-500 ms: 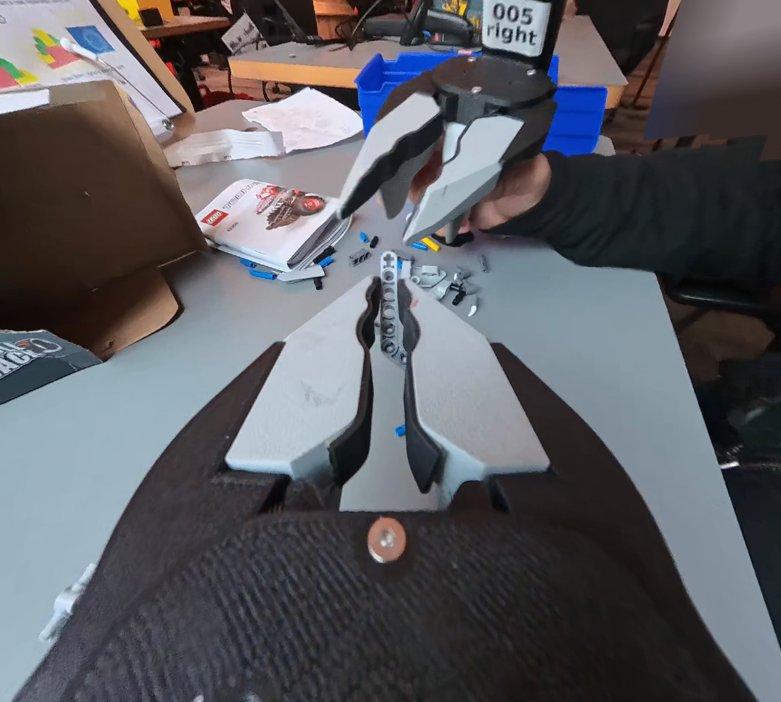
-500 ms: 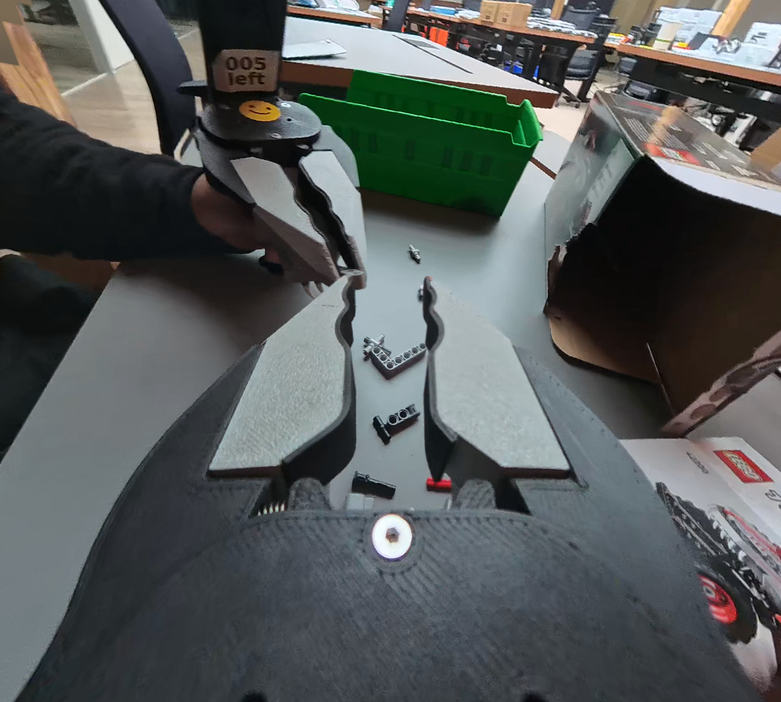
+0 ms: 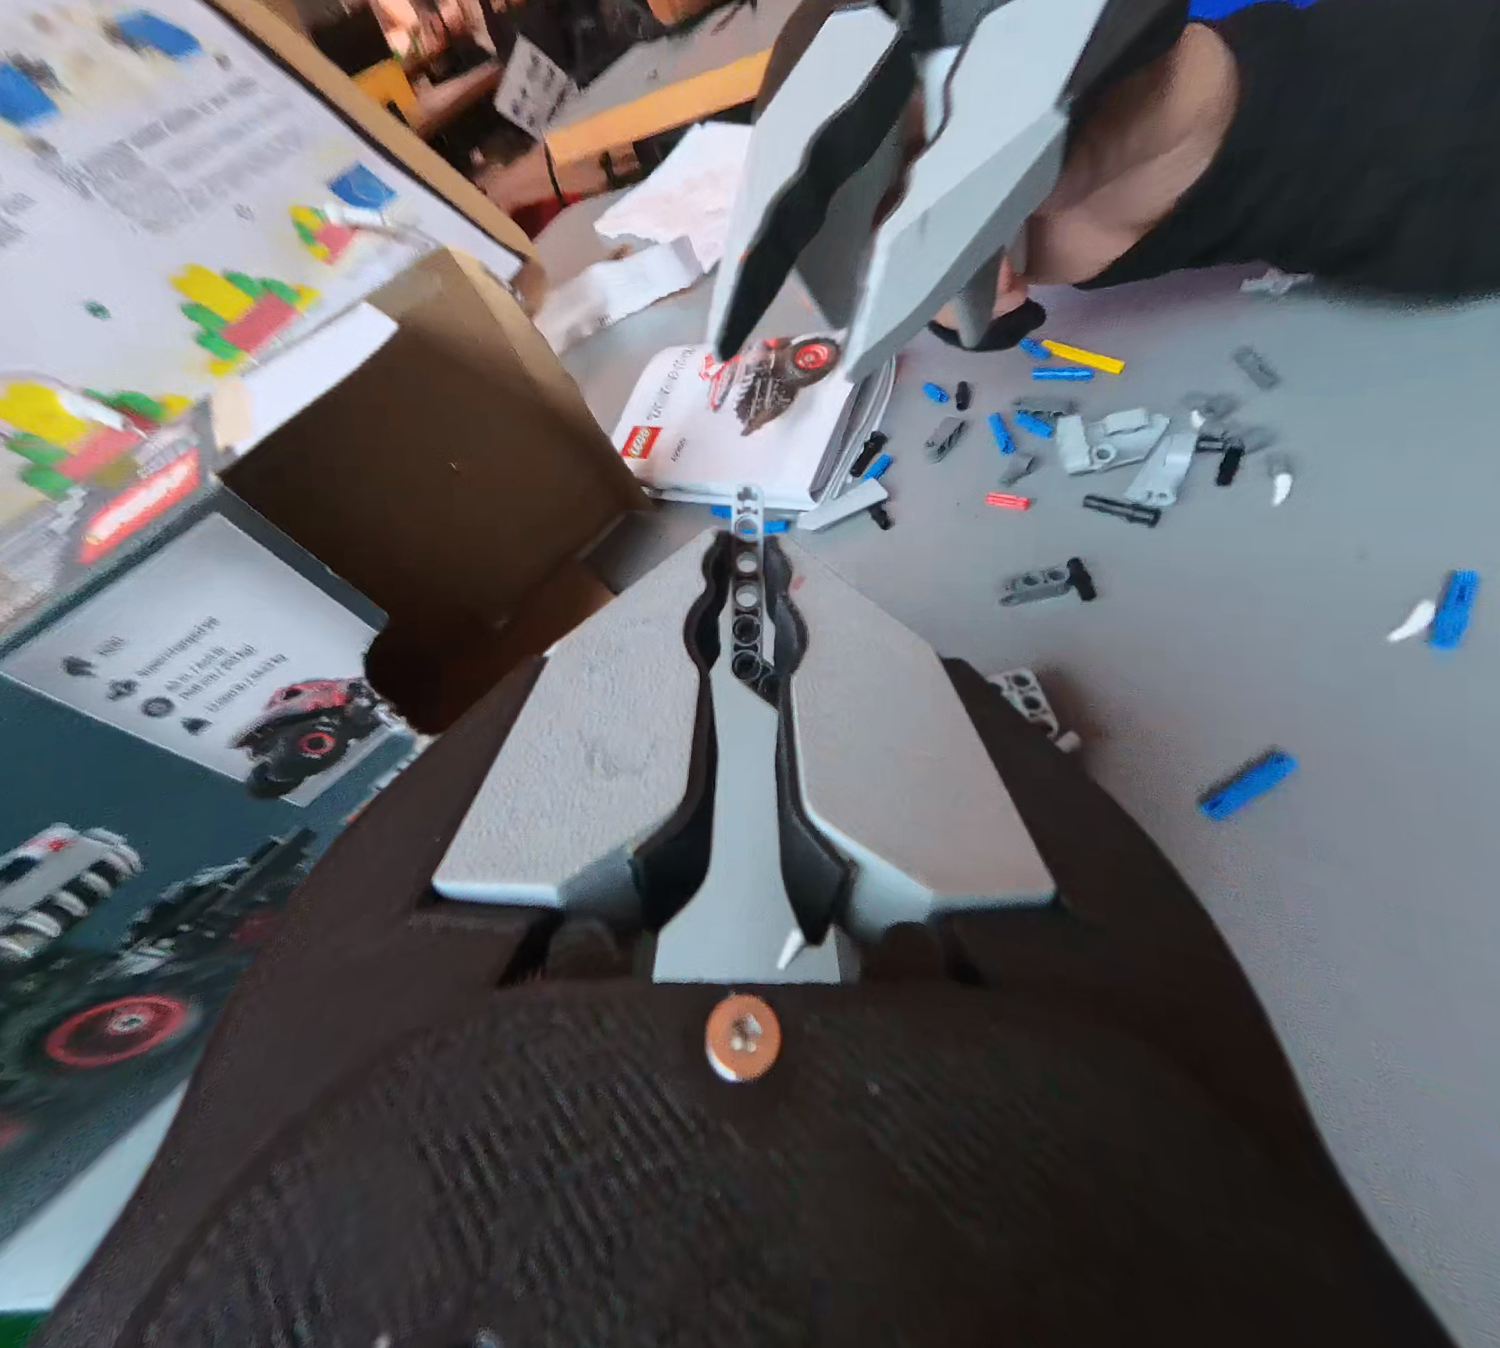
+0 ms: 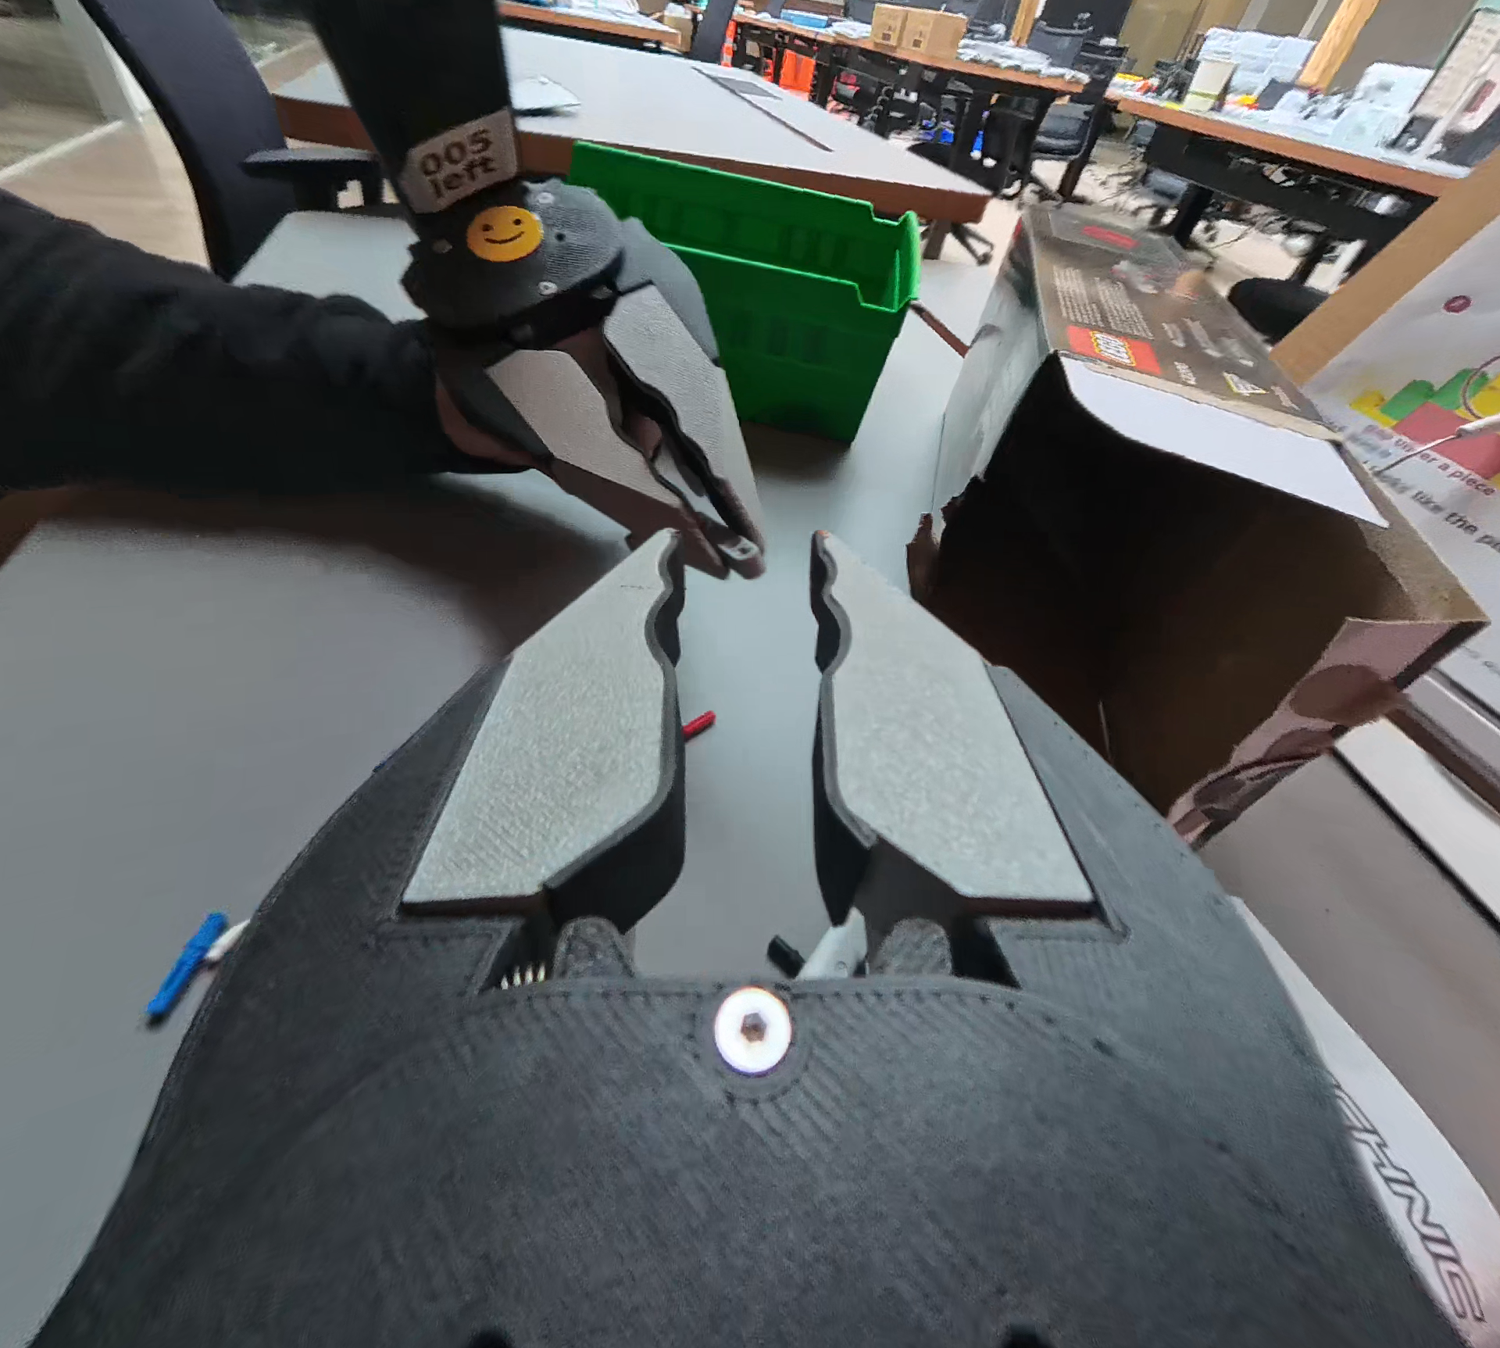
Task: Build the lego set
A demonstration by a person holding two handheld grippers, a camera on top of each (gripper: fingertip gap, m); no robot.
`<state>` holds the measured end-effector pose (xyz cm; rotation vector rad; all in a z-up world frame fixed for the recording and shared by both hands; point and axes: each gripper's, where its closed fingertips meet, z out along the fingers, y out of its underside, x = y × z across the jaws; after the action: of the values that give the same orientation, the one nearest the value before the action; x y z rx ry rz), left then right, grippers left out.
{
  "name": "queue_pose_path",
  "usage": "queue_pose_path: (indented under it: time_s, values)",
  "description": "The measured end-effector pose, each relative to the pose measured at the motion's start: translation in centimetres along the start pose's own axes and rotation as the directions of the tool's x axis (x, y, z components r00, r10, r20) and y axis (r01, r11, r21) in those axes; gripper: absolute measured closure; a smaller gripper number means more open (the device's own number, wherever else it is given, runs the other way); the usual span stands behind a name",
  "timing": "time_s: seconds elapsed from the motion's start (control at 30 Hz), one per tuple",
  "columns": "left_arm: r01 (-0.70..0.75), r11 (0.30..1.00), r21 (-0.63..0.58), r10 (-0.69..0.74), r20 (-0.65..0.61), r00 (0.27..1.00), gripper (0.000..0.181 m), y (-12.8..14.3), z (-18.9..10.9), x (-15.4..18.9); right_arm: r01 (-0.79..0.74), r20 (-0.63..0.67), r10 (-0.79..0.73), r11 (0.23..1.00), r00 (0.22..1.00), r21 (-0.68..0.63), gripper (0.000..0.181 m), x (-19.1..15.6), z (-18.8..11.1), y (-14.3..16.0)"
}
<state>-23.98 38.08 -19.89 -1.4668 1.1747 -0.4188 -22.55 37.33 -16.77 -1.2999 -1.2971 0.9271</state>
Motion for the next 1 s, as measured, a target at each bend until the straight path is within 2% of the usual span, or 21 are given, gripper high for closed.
queue_pose_path:
  time_s: [0.03, 0.1, 0.17, 0.2, 0.33, 0.4, 0.43, 0.47, 0.53, 0.67, 0.77, 0.9, 1.0]
  values:
    - [-0.052, 0.999, 0.009, 0.052, -0.013, 0.999, 0.175, -0.1, -0.3, 0.5, 0.013, -0.015, -0.012, 1.000, 1.000, 0.011, 0.153, -0.1, 0.1, 0.2]
    - [-0.150, 0.988, -0.021, 0.150, -0.015, 0.989, 0.175, -0.1, -0.7, 1.4, -0.008, 0.012, 0.007, 1.000, 1.000, 0.023, 0.153, -0.9, 0.4, 0.7]
    - [-0.179, 0.984, 0.025, 0.179, 0.011, 0.984, 0.175, -1.2, -0.9, 1.9, 0.006, 0.071, -0.003, 0.999, 0.997, -0.042, 0.149, -2.2, 0.7, 1.4]
    - [-0.187, 0.982, 0.037, 0.187, 0.013, 0.982, 0.175, -1.7, -0.8, 2.1, 0.033, 0.056, -0.030, 0.998, 0.998, -0.062, 0.149, -2.2, 0.8, 1.6]
    - [-0.306, 0.952, -0.012, 0.306, 0.054, 0.950, 0.175, -1.3, -0.5, 2.3, 0.101, 0.051, -0.100, 0.995, 0.994, -0.017, 0.158, -3.1, 0.6, 0.5]
    - [-0.346, 0.938, -0.026, 0.347, 0.046, 0.937, 0.175, -1.3, -0.4, 2.8, 0.048, 0.063, -0.047, 0.999, 0.997, -0.003, 0.159, -3.1, 0.7, 0.4]
    - [-0.350, 0.937, -0.022, 0.350, 0.020, 0.936, 0.175, -1.3, -0.3, 3.4, 0.004, 0.070, -0.003, 1.000, 0.998, -0.015, 0.159, -3.0, 0.8, 0.7]
    - [-0.360, 0.933, -0.025, 0.360, 0.023, 0.933, 0.175, -1.4, -0.2, 3.5, -0.028, 0.079, 0.030, 0.999, 0.996, -0.030, 0.169, -2.9, 1.0, 1.0]
    - [-0.383, 0.923, -0.038, 0.384, 0.042, 0.922, 0.175, -1.3, -0.1, 3.4, -0.024, 0.087, 0.029, 0.998, 0.996, -0.059, 0.176, -2.8, 1.0, 1.7]
    - [-0.394, 0.919, -0.005, 0.394, 0.042, 0.918, 0.175, -1.7, -0.3, 3.6, 0.025, 0.091, -0.021, 0.999, 0.996, -0.041, 0.164, -2.9, 0.7, 1.5]
    - [-0.399, 0.917, 0.006, 0.398, 0.050, 0.916, 0.176, -1.9, -0.5, 3.6, 0.046, 0.122, -0.041, 0.998, 0.992, -0.040, 0.172, -3.4, 0.3, 1.4]
    - [-0.385, 0.923, 0.002, 0.385, 0.038, 0.922, 0.176, -2.0, -0.7, 3.8, 0.116, 0.106, -0.110, 0.992, 0.988, -0.053, 0.174, -3.7, 0.3, 1.4]
    - [-0.384, 0.923, 0.024, 0.383, 0.034, 0.923, 0.176, -2.3, -0.8, 3.9, 0.181, 0.127, -0.171, 0.980, 0.977, -0.077, 0.161, -4.2, 0.1, 1.8]
